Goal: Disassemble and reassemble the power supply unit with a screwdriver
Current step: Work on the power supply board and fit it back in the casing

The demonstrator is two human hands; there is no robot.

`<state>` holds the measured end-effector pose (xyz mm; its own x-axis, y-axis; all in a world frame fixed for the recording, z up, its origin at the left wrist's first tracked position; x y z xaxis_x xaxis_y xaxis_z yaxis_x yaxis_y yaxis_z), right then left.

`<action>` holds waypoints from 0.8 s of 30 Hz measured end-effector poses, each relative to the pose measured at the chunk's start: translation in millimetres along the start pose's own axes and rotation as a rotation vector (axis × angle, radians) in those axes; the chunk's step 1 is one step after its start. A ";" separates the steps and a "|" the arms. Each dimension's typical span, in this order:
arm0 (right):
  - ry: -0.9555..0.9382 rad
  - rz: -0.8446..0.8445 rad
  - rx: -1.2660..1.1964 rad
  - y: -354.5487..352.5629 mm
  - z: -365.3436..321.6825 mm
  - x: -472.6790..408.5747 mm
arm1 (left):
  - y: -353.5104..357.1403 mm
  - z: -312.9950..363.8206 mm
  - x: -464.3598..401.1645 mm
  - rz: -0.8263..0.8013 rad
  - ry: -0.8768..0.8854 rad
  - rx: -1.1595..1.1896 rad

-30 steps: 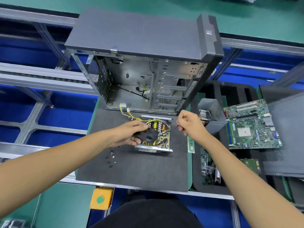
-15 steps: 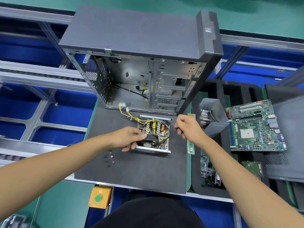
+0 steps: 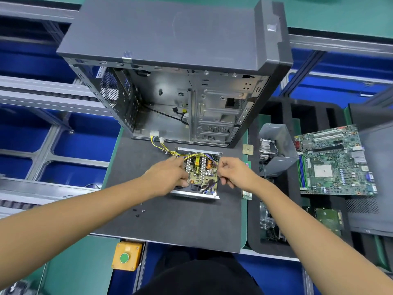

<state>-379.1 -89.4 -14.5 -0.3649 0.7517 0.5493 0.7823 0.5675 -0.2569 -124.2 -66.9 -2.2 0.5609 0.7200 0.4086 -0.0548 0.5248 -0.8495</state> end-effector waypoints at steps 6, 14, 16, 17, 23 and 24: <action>-0.012 0.036 -0.044 3.9 6.9 -7.9 | 9.7 -6.6 -0.2 0.016 0.109 -0.049; -0.019 -0.096 -0.253 13.9 7.0 -19.9 | -5.4 -13.0 -12.6 -0.264 0.186 0.061; -0.037 -0.099 -0.277 12.8 8.2 -21.5 | -16.4 -11.9 -18.5 -0.346 0.179 0.085; -0.039 -0.091 -0.292 12.2 9.2 -22.0 | -21.2 -11.7 -21.8 -0.330 0.176 0.060; -0.060 -0.075 -0.371 9.2 16.9 -22.0 | -24.3 16.5 -45.1 0.129 0.228 0.224; -0.064 -0.073 -0.378 9.3 17.3 -22.6 | -19.0 22.7 -48.3 0.130 0.223 0.322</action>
<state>-372.3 -95.2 -43.0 -0.4480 0.7402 0.5013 0.8795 0.4655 0.0986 -169.1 -101.3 1.8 0.6959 0.6919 0.1924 -0.3730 0.5772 -0.7265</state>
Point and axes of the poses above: each hand's wrist, its own x-axis away from the middle knuckle, its own y-axis out of the palm, z = x × y, the point moved 1 cm from there along -x, towards the middle knuckle, and after that the axes turned 2 degrees about y, right-handed, at the moved point
